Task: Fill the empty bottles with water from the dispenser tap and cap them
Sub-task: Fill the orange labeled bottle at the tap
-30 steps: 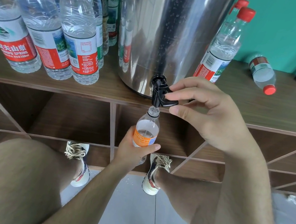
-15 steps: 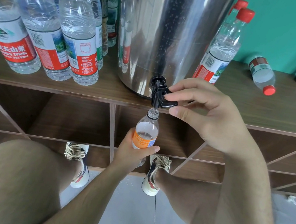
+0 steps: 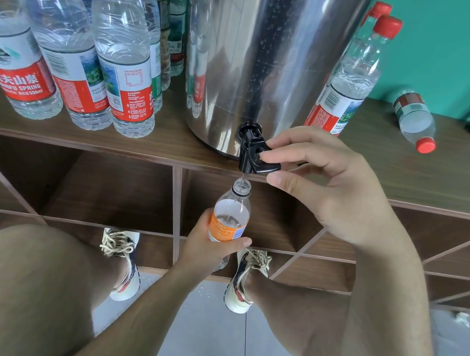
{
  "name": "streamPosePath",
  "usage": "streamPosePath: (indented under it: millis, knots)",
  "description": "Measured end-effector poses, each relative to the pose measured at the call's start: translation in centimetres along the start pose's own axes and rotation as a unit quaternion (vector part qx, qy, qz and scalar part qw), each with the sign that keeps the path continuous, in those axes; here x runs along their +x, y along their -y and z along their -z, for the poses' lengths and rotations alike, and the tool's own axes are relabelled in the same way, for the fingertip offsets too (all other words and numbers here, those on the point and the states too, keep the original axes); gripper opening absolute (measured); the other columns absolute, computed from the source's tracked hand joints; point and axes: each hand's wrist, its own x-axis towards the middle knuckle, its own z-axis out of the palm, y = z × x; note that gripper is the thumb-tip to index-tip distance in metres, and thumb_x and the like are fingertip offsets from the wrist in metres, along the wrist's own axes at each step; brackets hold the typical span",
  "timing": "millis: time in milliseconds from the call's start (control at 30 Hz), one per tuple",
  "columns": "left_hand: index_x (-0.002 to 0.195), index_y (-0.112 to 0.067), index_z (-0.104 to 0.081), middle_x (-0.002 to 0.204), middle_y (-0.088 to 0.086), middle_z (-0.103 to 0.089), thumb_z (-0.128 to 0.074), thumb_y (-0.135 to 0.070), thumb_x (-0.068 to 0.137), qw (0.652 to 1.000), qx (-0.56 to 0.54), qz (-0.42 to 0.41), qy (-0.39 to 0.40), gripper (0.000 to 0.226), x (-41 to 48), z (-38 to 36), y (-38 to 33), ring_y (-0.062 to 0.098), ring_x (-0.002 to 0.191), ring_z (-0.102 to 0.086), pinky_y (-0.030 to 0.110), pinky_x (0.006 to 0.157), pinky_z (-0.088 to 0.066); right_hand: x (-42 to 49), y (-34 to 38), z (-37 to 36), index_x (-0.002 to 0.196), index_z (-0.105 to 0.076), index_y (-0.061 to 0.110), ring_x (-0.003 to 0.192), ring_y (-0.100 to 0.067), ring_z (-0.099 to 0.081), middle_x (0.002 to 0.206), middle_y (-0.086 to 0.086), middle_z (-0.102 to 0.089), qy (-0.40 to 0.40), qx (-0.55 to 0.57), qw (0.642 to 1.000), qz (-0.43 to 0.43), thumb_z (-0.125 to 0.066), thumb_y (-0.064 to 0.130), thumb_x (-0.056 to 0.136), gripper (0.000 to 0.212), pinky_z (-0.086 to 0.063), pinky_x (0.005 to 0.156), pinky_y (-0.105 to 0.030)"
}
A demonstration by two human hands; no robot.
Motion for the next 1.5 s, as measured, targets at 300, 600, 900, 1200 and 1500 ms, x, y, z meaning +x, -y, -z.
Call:
streamPosePath:
  millis: [300,600,900,1200,1500]
  knots:
    - [0.118,-0.044,-0.053,0.113,-0.018,-0.068,-0.094,-0.033,0.071,1.000,-0.001,-0.001,-0.004,0.063,0.19,-0.04,0.39,0.008,0.106,-0.065,0.020,0.083,-0.052,-0.02,-0.02,-0.03,0.110,-0.078,0.007,0.091,-0.013,-0.065,0.122,-0.006,-0.066,-0.001,0.000,1.000,0.004,-0.078,0.001,0.089,0.023,-0.054,0.087,-0.023]
    - [0.113,-0.044,-0.053,0.111,-0.017,-0.068,-0.094,-0.033,0.071,1.000,-0.002,0.000,-0.005,0.060,0.19,-0.08,0.46,0.007,0.103,-0.066,0.018,0.081,-0.051,-0.01,-0.09,0.02,0.111,-0.078,0.006,0.089,-0.009,-0.064,0.122,-0.007,-0.066,0.000,0.001,1.000,0.005,-0.078,0.001,0.088,0.023,-0.051,0.086,-0.019]
    - [0.126,-0.039,-0.051,0.116,-0.015,-0.066,-0.093,-0.032,0.072,1.000,-0.004,-0.001,-0.008,0.068,0.22,-0.19,0.26,0.010,0.107,-0.064,0.019,0.082,-0.052,-0.01,-0.01,0.07,0.110,-0.078,0.007,0.089,-0.009,-0.065,0.122,-0.005,-0.067,0.000,0.001,1.000,0.003,-0.078,0.001,0.089,0.022,-0.053,0.086,-0.021]
    - [0.116,-0.044,-0.051,0.113,-0.018,-0.066,-0.093,-0.031,0.072,1.000,-0.017,0.007,-0.004,0.063,0.11,-0.16,0.01,0.009,0.106,-0.064,0.015,0.074,-0.050,-0.05,-0.15,-0.02,0.110,-0.078,0.007,0.094,-0.016,-0.066,0.127,-0.004,-0.066,-0.001,0.001,1.000,0.007,-0.077,0.002,0.090,0.021,-0.055,0.088,-0.026]
    - [0.112,-0.047,-0.052,0.110,-0.020,-0.067,-0.094,-0.031,0.072,1.000,-0.024,0.006,-0.002,0.060,0.03,-0.08,-0.18,0.007,0.103,-0.065,0.010,0.065,-0.049,-0.06,-0.36,-0.12,0.110,-0.077,0.010,0.111,-0.023,-0.067,0.143,0.007,-0.064,0.005,0.010,1.000,0.003,-0.075,-0.001,0.091,0.021,-0.058,0.091,-0.035]
